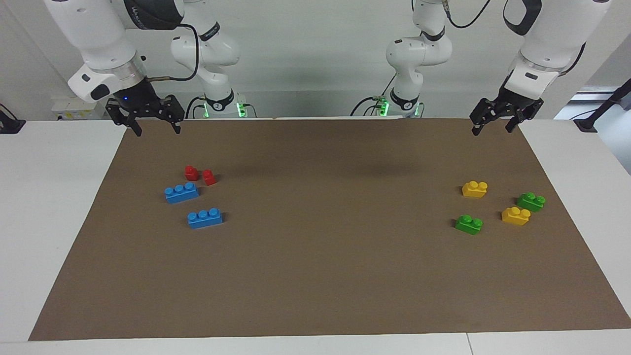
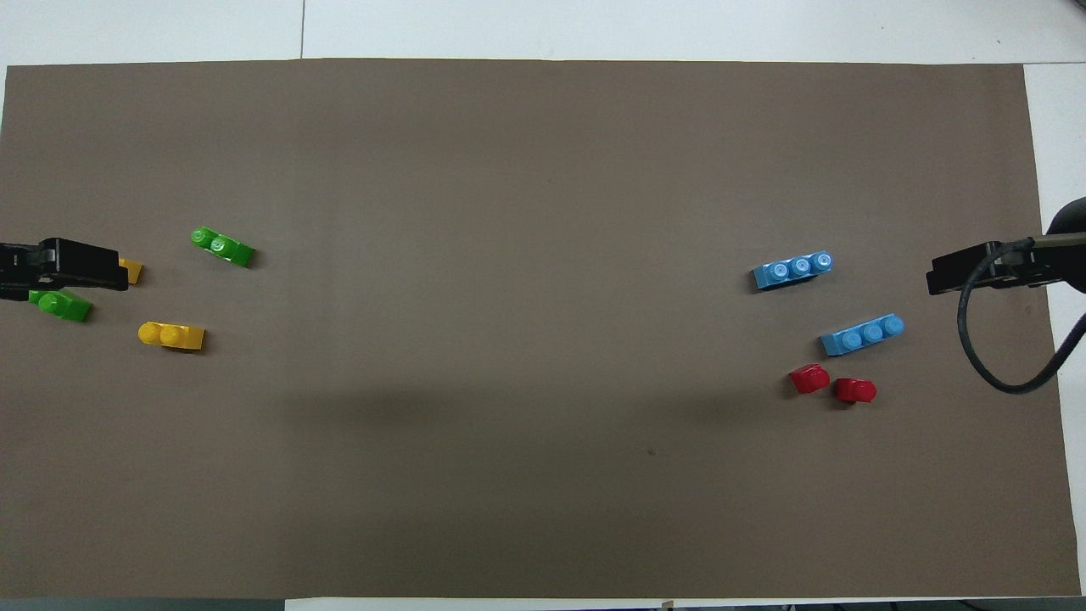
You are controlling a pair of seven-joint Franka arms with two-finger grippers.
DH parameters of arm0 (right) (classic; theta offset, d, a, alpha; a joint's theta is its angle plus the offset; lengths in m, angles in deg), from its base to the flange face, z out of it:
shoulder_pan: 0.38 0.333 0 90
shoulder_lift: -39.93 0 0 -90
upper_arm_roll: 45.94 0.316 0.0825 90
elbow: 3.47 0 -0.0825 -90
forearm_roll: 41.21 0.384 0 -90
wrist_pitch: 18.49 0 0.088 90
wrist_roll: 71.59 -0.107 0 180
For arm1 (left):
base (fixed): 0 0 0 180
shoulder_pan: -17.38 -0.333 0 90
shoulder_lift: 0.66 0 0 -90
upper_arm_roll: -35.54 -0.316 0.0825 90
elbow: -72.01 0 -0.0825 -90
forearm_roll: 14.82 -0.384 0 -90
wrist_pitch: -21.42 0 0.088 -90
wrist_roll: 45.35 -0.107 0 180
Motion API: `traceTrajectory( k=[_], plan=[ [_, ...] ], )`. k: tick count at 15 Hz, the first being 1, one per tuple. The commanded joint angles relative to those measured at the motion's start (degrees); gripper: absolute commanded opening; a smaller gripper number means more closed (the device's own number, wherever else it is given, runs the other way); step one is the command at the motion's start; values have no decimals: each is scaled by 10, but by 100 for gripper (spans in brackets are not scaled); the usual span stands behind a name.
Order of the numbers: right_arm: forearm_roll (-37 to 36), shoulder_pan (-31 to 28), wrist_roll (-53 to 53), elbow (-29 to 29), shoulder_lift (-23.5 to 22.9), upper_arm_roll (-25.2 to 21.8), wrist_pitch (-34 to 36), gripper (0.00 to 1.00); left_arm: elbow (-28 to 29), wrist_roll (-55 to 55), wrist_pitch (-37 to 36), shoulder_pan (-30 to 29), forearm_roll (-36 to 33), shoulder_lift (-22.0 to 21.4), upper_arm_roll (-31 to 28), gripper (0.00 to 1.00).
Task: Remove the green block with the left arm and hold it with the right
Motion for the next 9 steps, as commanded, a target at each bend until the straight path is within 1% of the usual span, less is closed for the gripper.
traceTrajectory(
  k=[1,9],
  plan=[
    [-16,-4,16,-11,6,2,-6,100,2,-16,-8,1,11,-9,-5,100],
    [-16,-4,17,-9,6,2,-4,100,2,-26,-8,1,11,-12,-6,100]
  ],
)
